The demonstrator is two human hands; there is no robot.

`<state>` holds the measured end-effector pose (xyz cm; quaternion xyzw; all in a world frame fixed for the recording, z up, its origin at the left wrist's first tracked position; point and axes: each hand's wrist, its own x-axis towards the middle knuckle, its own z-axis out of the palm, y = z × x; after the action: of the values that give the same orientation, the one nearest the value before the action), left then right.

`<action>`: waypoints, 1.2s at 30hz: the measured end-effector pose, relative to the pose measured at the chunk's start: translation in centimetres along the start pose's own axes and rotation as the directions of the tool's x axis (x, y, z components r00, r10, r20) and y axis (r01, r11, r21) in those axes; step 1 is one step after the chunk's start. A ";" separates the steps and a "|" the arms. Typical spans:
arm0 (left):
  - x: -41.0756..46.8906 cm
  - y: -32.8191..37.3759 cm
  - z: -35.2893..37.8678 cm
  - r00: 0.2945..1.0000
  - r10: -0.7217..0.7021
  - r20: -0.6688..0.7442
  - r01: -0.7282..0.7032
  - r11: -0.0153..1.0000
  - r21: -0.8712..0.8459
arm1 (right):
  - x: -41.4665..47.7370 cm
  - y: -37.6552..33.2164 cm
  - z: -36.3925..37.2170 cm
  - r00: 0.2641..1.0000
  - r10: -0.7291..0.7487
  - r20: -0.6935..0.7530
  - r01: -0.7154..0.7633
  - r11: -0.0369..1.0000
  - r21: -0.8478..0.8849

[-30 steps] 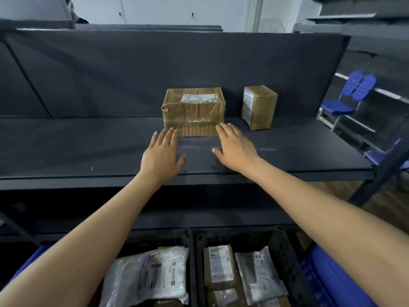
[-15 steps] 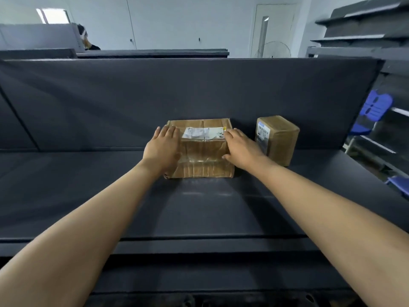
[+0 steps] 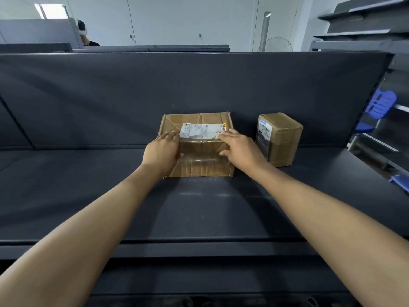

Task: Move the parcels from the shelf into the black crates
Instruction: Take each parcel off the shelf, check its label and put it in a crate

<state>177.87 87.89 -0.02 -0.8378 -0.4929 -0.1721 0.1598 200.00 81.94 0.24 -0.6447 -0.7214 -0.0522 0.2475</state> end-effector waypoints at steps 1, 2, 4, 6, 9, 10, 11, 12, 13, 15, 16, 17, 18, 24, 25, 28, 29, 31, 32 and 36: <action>-0.3 0.0 -0.1 1.000 0.003 0.003 -0.003 1.000 0.001 | -0.2 -0.1 0.0 1.000 0.004 -0.007 -0.004 1.000 0.002; -0.5 0.1 -0.4 1.000 0.005 0.008 -0.005 1.000 -0.004 | -0.5 -0.3 -0.1 1.000 0.007 -0.013 -0.007 1.000 0.000; -1.3 0.3 -1.1 1.000 0.004 0.003 -0.004 1.000 -0.022 | -1.1 -0.7 -0.4 0.999 0.009 -0.038 -0.009 1.000 0.002; -2.4 0.6 -2.2 0.999 -0.008 -0.033 0.005 0.997 -0.074 | -2.0 -1.1 -1.0 0.998 0.001 -0.068 0.000 1.000 0.007; -4.6 0.5 -3.9 0.991 -0.031 -0.130 0.006 0.982 -0.189 | -4.0 -1.4 -2.3 0.995 -0.031 -0.098 0.032 0.999 0.005; -5.3 0.4 -4.5 0.989 -0.046 -0.144 0.011 0.972 -0.233 | -4.9 -1.5 -2.9 0.992 -0.050 -0.117 0.051 0.999 0.004; -6.1 0.2 -5.0 0.988 -0.061 -0.142 0.019 0.958 -0.285 | -5.8 -1.6 -3.6 0.987 -0.073 -0.144 0.074 0.997 0.003; -6.7 -0.1 -5.6 0.990 -0.076 -0.123 0.030 0.939 -0.342 | -6.9 -1.7 -4.3 0.980 -0.101 -0.174 0.102 0.995 0.001; -7.4 -0.4 -6.2 0.992 -0.090 -0.086 0.048 0.913 -0.405 | -7.9 -1.9 -4.9 0.970 -0.136 -0.200 0.137 0.991 -0.004; -8.9 -0.7 -7.8 0.991 -0.130 -0.021 0.096 0.819 -0.565 | -10.2 -2.1 -6.4 0.947 -0.218 -0.238 0.217 0.976 -0.030; -9.5 -0.9 -8.5 0.986 -0.165 -0.014 0.120 0.769 -0.627 | -11.3 -2.3 -7.1 0.934 -0.260 -0.247 0.256 0.965 -0.047; -9.9 -1.0 -9.1 0.980 -0.200 -0.015 0.142 0.742 -0.655 | -12.4 -2.5 -7.8 0.920 -0.302 -0.250 0.296 0.953 -0.065; -10.2 -1.2 -9.7 0.974 -0.228 -0.002 0.171 0.735 -0.656 | -13.4 -2.6 -8.5 0.903 -0.347 -0.252 0.338 0.938 -0.081; -12.4 -1.8 -13.2 0.870 -0.086 0.485 0.440 0.579 -0.687 | -18.0 -3.7 -11.7 0.782 -0.574 -0.243 0.573 0.815 -0.084; -13.1 -1.6 -13.5 0.845 -0.057 0.531 0.467 0.563 -0.682 | -18.5 -3.9 -12.1 0.770 -0.592 -0.237 0.593 0.802 -0.077; -15.2 -0.3 -14.1 0.834 -0.037 0.551 0.467 0.581 -0.667 | -19.6 -4.5 -12.8 0.765 -0.607 -0.216 0.613 0.789 -0.046; -15.8 0.2 -14.3 0.840 -0.034 0.541 0.457 0.581 -0.673 | -19.8 -4.5 -12.9 0.772 -0.597 -0.217 0.606 0.795 -0.029; -17.1 1.0 -14.7 0.852 -0.021 0.523 0.445 0.556 -0.702 | -20.1 -4.6 -13.2 0.802 -0.556 -0.219 0.573 0.820 0.019; -17.8 1.3 -14.8 0.856 -0.024 0.516 0.448 0.532 -0.719 | -20.3 -4.6 -13.3 0.820 -0.529 -0.218 0.550 0.834 0.045; -20.7 2.4 -14.5 0.856 -0.120 0.502 0.503 0.420 -0.756 | -21.6 -5.2 -12.6 0.890 -0.400 -0.219 0.434 0.890 0.140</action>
<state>168.68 64.46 3.46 -0.7074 -0.5071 -0.2614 -0.4174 199.70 56.61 3.33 -0.4404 -0.8189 -0.0966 0.3550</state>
